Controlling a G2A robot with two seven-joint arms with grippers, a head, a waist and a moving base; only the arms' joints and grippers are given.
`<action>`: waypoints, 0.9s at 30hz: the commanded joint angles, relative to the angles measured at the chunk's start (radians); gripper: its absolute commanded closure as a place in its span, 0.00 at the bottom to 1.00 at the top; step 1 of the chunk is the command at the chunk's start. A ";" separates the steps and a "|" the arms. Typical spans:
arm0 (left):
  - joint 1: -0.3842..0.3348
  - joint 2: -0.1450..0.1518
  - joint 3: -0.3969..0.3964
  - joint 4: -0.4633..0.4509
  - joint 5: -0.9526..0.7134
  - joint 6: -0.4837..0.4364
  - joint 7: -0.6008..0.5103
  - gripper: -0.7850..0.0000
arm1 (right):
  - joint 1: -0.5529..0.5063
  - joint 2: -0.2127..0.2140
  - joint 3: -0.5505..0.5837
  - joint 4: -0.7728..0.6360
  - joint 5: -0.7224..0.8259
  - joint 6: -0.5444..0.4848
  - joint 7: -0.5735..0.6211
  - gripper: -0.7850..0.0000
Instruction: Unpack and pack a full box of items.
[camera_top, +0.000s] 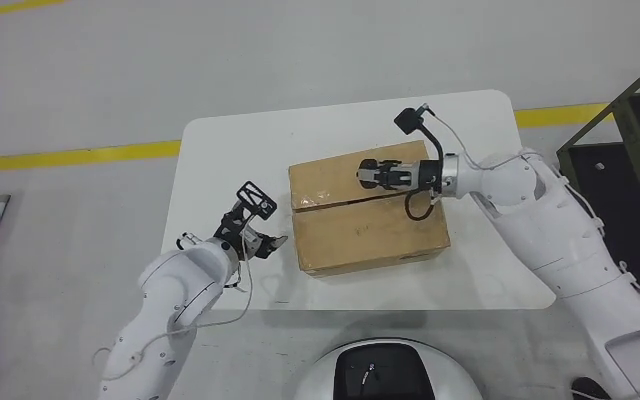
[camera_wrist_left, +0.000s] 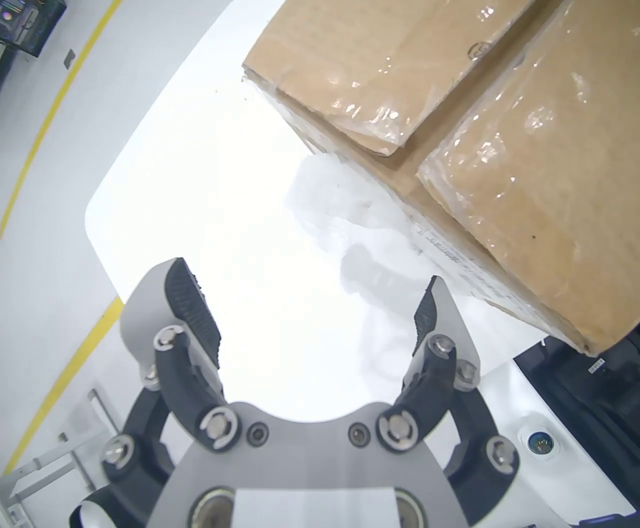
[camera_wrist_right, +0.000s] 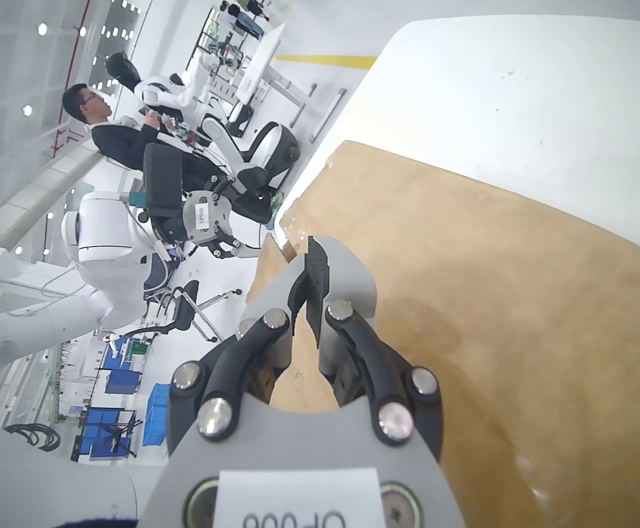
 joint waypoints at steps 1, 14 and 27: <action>-0.014 -0.004 0.021 0.008 0.009 0.001 0.000 0.00 | -0.003 0.002 0.000 -0.029 -0.020 0.016 -0.002 1.00; -0.086 -0.028 0.105 0.025 0.023 -0.015 0.023 0.00 | -0.027 0.011 -0.004 -0.149 -0.096 0.115 0.006 1.00; -0.112 -0.040 0.124 0.055 0.047 -0.038 0.047 0.00 | 0.066 -0.033 -0.139 0.005 -0.128 0.184 -0.052 1.00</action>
